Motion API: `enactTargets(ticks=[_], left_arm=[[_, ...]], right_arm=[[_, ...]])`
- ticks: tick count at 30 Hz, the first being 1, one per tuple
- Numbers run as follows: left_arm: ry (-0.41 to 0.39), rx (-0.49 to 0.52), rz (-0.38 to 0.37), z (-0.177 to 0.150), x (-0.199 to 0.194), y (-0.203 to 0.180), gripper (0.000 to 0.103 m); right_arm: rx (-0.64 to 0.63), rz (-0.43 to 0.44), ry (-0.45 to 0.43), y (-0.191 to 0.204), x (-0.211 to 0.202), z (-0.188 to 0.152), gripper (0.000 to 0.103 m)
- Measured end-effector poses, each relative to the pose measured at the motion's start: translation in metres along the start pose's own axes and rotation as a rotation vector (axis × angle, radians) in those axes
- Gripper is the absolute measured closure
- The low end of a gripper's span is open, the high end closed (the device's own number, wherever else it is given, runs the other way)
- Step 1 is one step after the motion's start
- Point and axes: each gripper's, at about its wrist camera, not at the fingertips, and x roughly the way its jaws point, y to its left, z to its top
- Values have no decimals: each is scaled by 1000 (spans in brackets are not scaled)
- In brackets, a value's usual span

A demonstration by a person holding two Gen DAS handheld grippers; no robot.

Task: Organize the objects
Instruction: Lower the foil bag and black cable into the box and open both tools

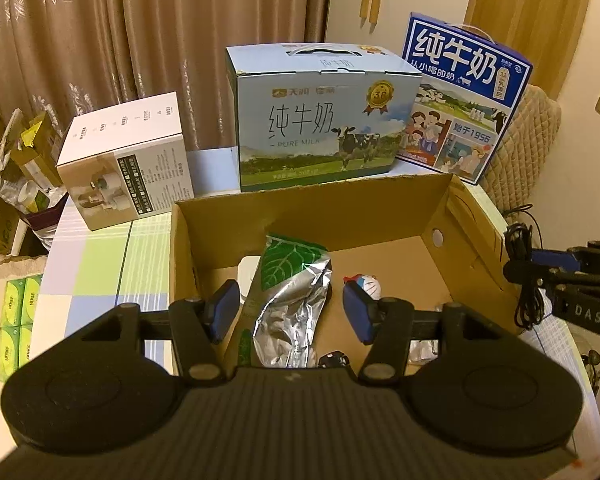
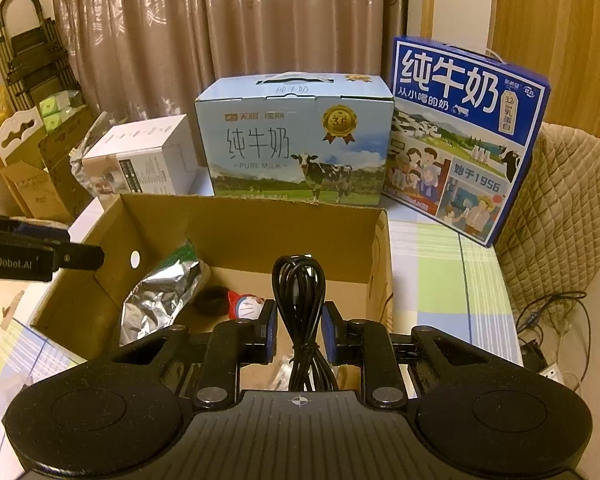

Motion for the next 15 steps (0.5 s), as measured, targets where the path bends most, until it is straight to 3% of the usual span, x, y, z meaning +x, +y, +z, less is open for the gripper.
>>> enactTargets(ticks=[3,5,7,9,15], left_arm=[[-3,-3,-4,-2,0,1,46],[-3,0,-3,-3,-1,2,44],[-3,1,1,-7,-3,4,44],[-8,2,2,-11,-5,7,43],[-1,-4,13,-29,-12,15,41]], right_arm=[[43,46,-17,-4,3,3,83],[97,106,-35,-10,5,4,75],[152,90,-51,-16,4,4,33],[160,81,-84,-17,-1,1,31],[131,80,-70,-14,-10,-7,31]])
